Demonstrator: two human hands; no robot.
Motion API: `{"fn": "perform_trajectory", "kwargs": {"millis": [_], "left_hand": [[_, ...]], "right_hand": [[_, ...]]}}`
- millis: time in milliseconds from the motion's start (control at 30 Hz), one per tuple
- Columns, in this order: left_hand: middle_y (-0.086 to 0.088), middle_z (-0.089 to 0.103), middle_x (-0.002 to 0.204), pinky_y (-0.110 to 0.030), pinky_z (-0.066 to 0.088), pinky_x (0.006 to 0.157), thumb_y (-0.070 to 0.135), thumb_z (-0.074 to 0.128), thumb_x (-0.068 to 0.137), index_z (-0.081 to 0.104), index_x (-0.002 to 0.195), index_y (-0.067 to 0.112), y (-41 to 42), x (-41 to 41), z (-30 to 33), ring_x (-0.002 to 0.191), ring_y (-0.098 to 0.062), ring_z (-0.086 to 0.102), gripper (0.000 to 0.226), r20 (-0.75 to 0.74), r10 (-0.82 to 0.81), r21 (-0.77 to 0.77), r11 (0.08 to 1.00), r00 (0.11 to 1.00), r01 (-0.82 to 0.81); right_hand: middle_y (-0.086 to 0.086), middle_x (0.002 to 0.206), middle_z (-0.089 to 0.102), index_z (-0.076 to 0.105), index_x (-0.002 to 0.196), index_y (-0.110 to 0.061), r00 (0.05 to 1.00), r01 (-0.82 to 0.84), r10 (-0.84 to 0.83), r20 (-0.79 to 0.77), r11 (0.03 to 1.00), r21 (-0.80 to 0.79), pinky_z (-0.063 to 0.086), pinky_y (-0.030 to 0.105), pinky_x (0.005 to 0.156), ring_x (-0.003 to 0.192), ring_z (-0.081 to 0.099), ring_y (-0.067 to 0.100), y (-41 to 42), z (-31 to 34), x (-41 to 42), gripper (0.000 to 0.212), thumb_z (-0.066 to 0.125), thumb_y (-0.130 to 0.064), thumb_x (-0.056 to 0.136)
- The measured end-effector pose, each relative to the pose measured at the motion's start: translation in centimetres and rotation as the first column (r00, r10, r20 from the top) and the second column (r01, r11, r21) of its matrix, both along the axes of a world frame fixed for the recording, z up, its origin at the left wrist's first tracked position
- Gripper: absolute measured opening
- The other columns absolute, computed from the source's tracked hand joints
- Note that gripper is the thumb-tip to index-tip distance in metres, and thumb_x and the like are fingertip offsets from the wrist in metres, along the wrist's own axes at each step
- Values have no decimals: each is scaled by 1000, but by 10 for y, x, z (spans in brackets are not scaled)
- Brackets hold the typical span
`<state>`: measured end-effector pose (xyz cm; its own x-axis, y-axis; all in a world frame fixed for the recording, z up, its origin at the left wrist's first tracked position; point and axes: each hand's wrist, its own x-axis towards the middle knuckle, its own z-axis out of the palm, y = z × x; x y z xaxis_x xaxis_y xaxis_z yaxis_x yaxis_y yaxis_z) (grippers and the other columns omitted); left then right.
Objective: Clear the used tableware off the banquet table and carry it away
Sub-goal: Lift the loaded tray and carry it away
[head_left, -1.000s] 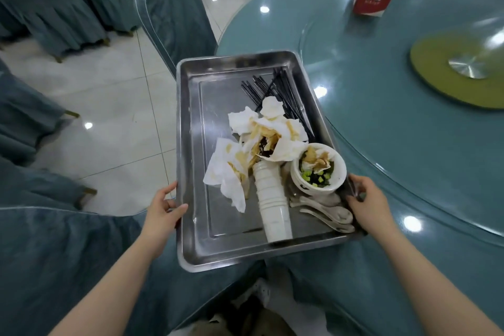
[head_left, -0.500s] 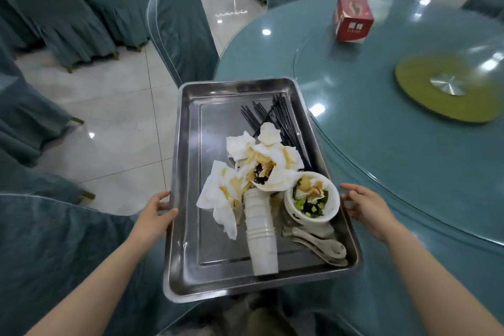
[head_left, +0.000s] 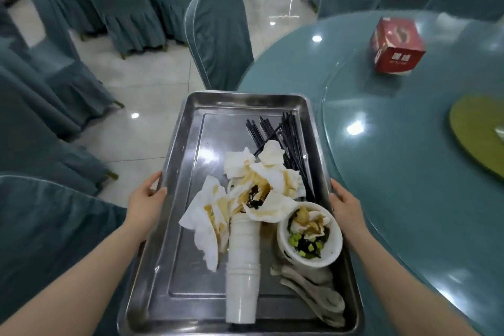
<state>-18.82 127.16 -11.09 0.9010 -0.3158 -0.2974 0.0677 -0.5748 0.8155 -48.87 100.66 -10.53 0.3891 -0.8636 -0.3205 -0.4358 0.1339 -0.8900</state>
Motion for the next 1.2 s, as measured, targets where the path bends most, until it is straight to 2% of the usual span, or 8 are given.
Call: {"fn": "perform_trajectory", "kwargs": {"millis": [167, 333, 533, 567, 600, 833, 1000, 1200], "left_hand": [[4, 56, 78, -33, 52, 64, 15, 57, 93, 48, 137, 33, 32, 5, 31, 71, -20, 56, 48, 48, 151, -97, 985, 987, -146], [-13, 69, 90, -44, 55, 73, 12, 67, 84, 59, 125, 29, 94, 25, 84, 71, -23, 61, 46, 183, 249, -139, 964, 951, -225], [-11, 64, 80, -38, 49, 69, 12, 64, 83, 59, 124, 37, 206, 35, 135, 70, -20, 53, 47, 240, 472, -194, 880, 848, -434], [-8, 64, 77, -35, 48, 67, 14, 64, 82, 59, 122, 40, 229, 32, 143, 68, -19, 53, 48, 248, 514, -202, 856, 821, -475], [-5, 63, 74, -32, 47, 64, 15, 64, 82, 59, 120, 43, 251, 28, 151, 65, -18, 52, 48, 258, 550, -207, 834, 794, -511], [-8, 67, 74, -26, 49, 54, 7, 71, 74, 56, 116, 46, 408, -24, 196, 58, -18, 61, 59, 356, 709, -193, 694, 610, -694], [0, 56, 61, -10, 41, 44, -4, 67, 72, 59, 116, 36, 513, -65, 220, 46, 0, 51, 60, 427, 796, -210, 548, 428, -810], [-13, 64, 69, -21, 47, 48, -4, 63, 77, 58, 128, 28, 627, -106, 225, 57, -26, 57, 60, 401, 871, -229, 395, 284, -889]], "right_hand": [[-1, 128, 56, 46, 140, -18, 986, -163, 167, 26, 979, -125, 40, 24, 94, 106, 49, 5, -4, 29, 43, 46, 45, -4, 97], [-11, 65, 59, 55, 128, -34, 950, -280, 298, 90, 945, -172, 39, 5, 46, 44, 49, -6, 6, 73, 112, 46, 48, -6, 92], [7, 79, 69, 59, 126, -39, 836, -493, 519, 179, 853, -173, 47, 18, 52, 51, 54, 9, 64, 125, 216, 52, 56, -7, 85], [1, 68, 62, 59, 125, -42, 805, -538, 564, 185, 825, -174, 46, 20, 52, 65, 26, 2, 80, 134, 233, 56, 58, -5, 83], [15, 78, 69, 60, 122, -45, 767, -587, 612, 193, 790, -177, 47, 20, 49, 88, 57, 19, 97, 143, 249, 61, 59, -1, 80], [-3, 87, 65, 62, 120, -41, 473, -822, 863, 176, 505, -265, 47, 20, 56, 66, 60, 4, 253, 186, 344, 66, 58, 4, 72], [-4, 121, 57, 61, 123, -37, 295, -880, 937, 190, 343, -329, 50, 24, 78, 111, 55, 9, 384, 202, 376, 64, 57, 6, 75], [6, 132, 58, 64, 111, -42, 103, -926, 977, 185, 162, -341, 48, 12, 62, 109, 55, 8, 528, 206, 400, 62, 56, 8, 75]]}}
